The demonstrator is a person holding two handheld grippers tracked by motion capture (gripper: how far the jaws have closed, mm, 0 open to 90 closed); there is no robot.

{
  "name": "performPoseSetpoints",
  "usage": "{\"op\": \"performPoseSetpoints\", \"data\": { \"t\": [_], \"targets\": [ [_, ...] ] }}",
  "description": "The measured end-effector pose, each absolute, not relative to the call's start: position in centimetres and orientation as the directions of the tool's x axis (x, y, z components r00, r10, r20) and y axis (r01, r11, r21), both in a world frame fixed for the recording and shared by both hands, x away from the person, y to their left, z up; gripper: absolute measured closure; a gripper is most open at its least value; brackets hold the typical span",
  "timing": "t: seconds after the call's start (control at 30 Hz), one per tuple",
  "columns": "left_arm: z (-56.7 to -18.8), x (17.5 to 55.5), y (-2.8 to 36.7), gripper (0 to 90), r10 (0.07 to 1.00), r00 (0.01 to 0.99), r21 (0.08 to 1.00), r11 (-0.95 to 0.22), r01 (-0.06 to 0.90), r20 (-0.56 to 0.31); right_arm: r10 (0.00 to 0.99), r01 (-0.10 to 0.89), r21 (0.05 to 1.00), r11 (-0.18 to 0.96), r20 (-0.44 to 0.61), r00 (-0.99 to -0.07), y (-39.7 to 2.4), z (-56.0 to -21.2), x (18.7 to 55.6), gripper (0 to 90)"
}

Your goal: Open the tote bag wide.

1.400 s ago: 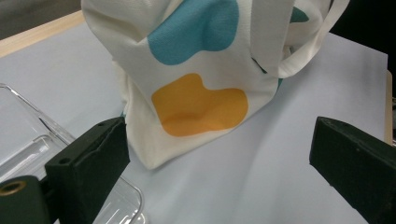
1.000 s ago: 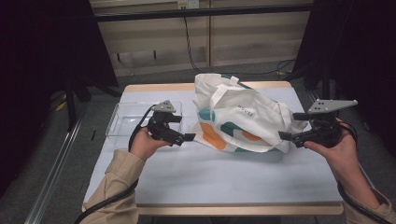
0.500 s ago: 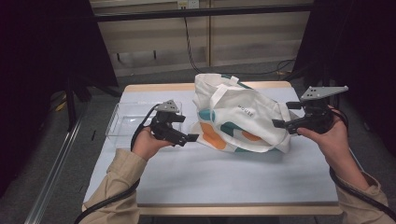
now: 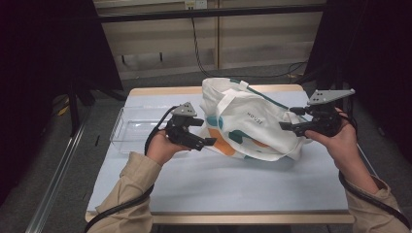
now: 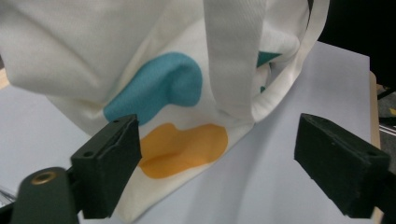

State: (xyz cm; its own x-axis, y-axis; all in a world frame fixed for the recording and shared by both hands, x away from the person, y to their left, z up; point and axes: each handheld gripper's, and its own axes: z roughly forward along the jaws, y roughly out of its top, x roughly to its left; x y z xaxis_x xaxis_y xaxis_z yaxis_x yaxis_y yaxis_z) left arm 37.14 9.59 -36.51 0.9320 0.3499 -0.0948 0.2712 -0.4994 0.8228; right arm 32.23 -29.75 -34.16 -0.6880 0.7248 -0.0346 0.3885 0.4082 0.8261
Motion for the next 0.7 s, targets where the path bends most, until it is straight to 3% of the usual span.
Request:
{"op": "performPoseSetpoints", "data": {
  "t": [0.4, 0.43, 0.57, 0.6, 0.67, 0.7],
  "targets": [
    [-35.2, 37.2, 7.5, 28.6, 0.34, 0.937, 0.852, -0.465, 0.242, -0.081, 0.694, 0.375, 0.812, 0.447, -0.05, -0.718, -29.0, -34.7, 31.8, 34.1],
    [-35.1, 37.3, 7.4, 32.2, 0.333, 0.94, 0.857, -0.459, 0.236, -0.081, 0.693, 0.377, 0.81, 0.449, -0.049, -0.719, -28.9, -34.8, 31.8, 34.1],
    [-35.4, 37.4, 7.4, 70.1, 0.325, 0.942, 0.851, -0.47, 0.235, -0.081, 0.692, 0.383, 0.804, 0.455, -0.049, -0.72, -28.8, -34.9, 31.8, 33.8],
    [-35.6, 37.4, 7.4, 71.0, 0.333, 0.94, 0.844, -0.479, 0.24, -0.078, 0.692, 0.383, 0.805, 0.453, -0.048, -0.72, -28.9, -34.9, 31.8, 32.8],
    [-35.9, 37.3, 7.4, 82.3, 0.324, 0.943, 0.826, -0.511, 0.238, -0.072, 0.698, 0.392, 0.808, 0.439, -0.031, -0.716, -29.0, -34.8, 31.8, 29.8],
    [-36.1, 37.3, 7.5, 82.6, 0.323, 0.943, 0.821, -0.517, 0.244, -0.078, 0.699, 0.394, 0.811, 0.432, -0.025, -0.715, -29.1, -34.8, 31.8, 28.3]
  ]
}}
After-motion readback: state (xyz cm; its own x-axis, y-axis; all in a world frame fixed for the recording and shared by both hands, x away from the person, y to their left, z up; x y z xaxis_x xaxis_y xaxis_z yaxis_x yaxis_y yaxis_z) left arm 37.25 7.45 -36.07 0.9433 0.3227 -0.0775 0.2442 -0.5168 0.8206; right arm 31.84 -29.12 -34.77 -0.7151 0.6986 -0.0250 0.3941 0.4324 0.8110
